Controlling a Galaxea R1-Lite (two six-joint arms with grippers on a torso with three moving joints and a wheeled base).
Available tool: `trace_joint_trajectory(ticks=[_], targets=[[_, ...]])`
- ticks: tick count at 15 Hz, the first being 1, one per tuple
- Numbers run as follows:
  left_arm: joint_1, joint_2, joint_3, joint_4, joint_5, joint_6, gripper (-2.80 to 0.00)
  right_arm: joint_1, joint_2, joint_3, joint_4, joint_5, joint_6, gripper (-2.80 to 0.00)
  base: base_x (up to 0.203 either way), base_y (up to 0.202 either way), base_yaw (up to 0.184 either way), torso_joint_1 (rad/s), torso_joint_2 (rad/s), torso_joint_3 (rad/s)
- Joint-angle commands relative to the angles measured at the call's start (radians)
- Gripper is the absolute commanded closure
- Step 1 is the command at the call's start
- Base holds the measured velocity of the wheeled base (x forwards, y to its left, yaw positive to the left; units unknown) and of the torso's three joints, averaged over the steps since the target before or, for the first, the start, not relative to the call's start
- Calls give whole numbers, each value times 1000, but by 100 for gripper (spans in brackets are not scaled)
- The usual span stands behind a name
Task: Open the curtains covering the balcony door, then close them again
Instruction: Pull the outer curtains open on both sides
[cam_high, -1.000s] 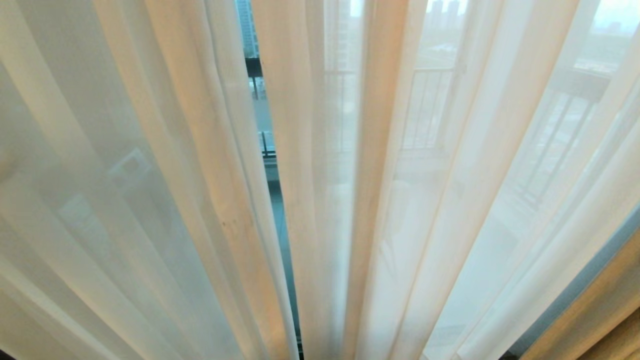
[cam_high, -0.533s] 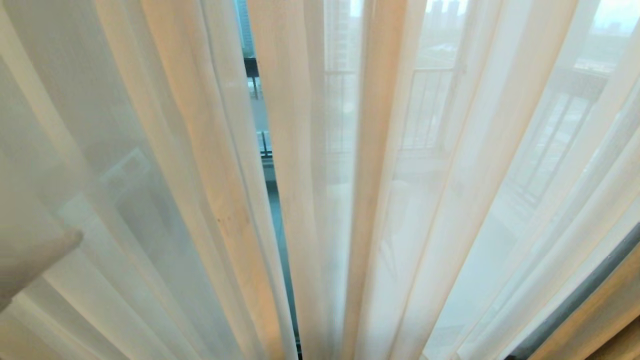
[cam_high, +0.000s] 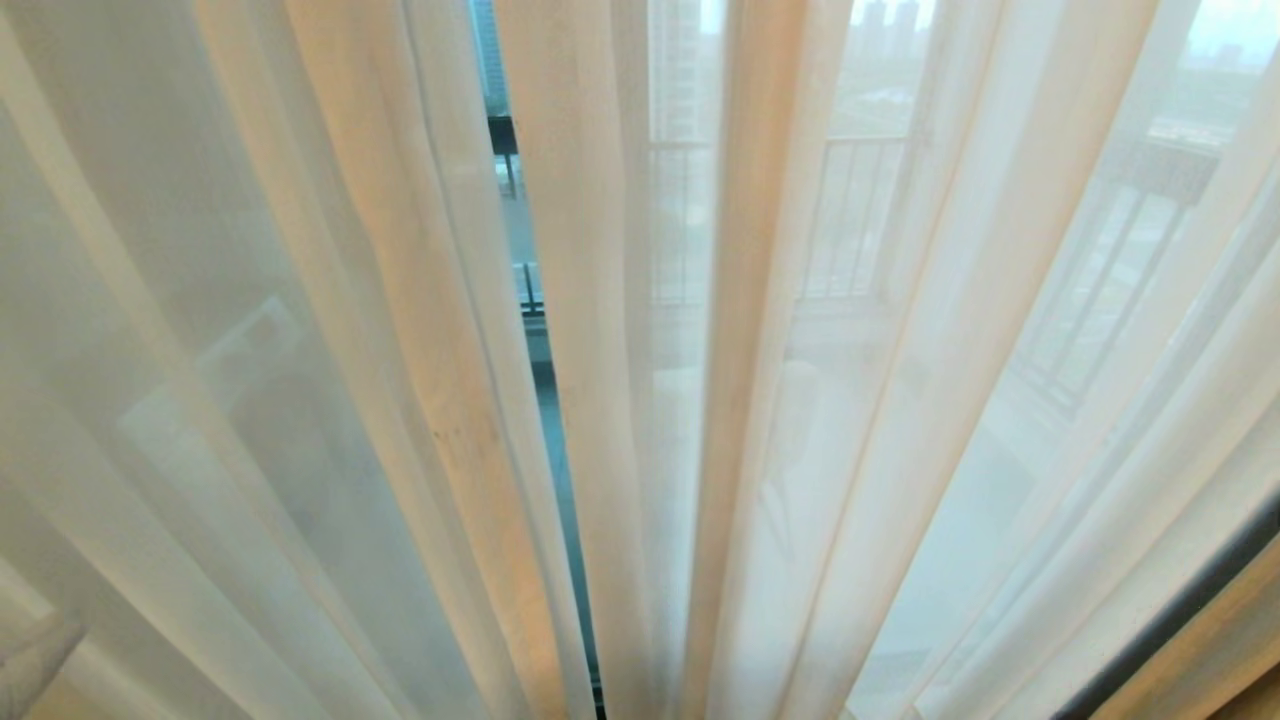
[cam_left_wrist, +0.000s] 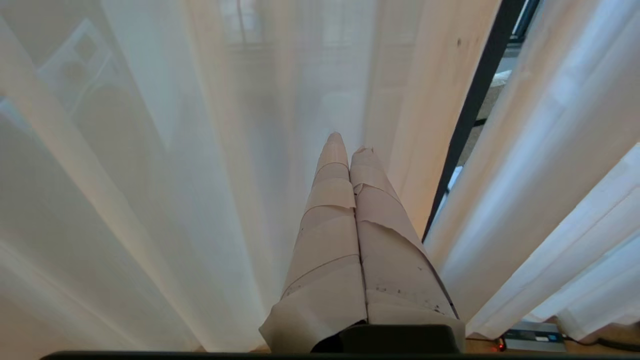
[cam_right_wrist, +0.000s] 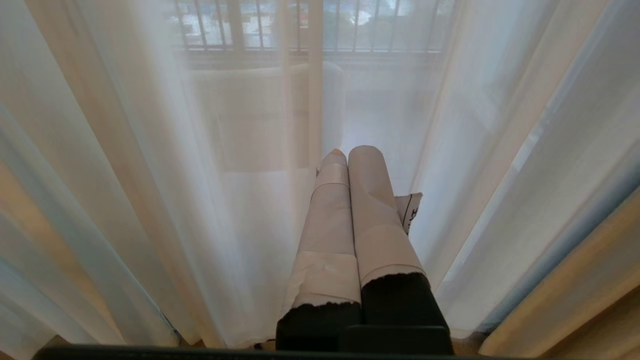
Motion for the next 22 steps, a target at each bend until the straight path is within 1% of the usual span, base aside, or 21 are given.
trace_joint_trajectory(ticks=[1, 3, 4, 5, 8, 11, 15, 22], targets=[[-29, -112, 89, -11, 6, 3, 0, 0, 1, 0, 0, 1, -1, 0, 0, 0, 0, 0, 0, 0], [-35, -114, 179, -90, 10, 1, 0, 0, 1, 0, 0, 1, -1, 0, 0, 0, 0, 0, 0, 0], [-35, -115, 191, -103, 14, -6, 0, 0, 1, 0, 0, 1, -1, 0, 0, 0, 0, 0, 0, 0], [-35, -115, 191, -56, 13, -7, 0, 0, 1, 0, 0, 1, 0, 0, 0, 0, 0, 0, 0, 0], [0, -148, 191, 4, 4, -6, 0, 0, 1, 0, 0, 1, -1, 0, 0, 0, 0, 0, 0, 0], [32, -276, 191, 106, 3, -11, 0, 0, 1, 0, 0, 1, -1, 0, 0, 0, 0, 0, 0, 0], [43, -396, 191, 126, 4, -21, 0, 0, 1, 0, 0, 1, -1, 0, 0, 0, 0, 0, 0, 0], [43, -398, 191, 127, 4, -26, 0, 0, 1, 0, 0, 1, -1, 0, 0, 0, 0, 0, 0, 0]])
